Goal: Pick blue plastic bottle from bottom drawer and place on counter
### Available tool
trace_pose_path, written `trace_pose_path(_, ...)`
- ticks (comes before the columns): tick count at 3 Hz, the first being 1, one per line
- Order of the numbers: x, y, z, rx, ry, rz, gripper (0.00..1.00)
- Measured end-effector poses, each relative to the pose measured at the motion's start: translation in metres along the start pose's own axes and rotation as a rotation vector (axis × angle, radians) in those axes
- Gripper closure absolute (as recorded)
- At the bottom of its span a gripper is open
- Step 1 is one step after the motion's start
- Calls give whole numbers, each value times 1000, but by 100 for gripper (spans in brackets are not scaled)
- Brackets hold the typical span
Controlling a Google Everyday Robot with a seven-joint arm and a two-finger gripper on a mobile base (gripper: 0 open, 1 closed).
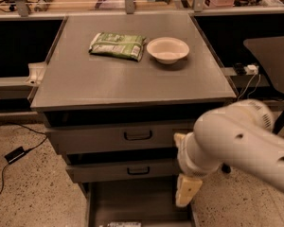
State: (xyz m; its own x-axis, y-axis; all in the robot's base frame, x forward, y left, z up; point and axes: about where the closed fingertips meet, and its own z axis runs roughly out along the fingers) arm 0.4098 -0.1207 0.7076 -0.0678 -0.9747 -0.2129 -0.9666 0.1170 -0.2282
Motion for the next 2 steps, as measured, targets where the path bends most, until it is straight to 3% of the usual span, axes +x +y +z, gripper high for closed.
trace_pose_path(1,8,62,92,-92,-25,-60,0)
trace_pose_path(2,8,62,92,-92,-25,-61,0)
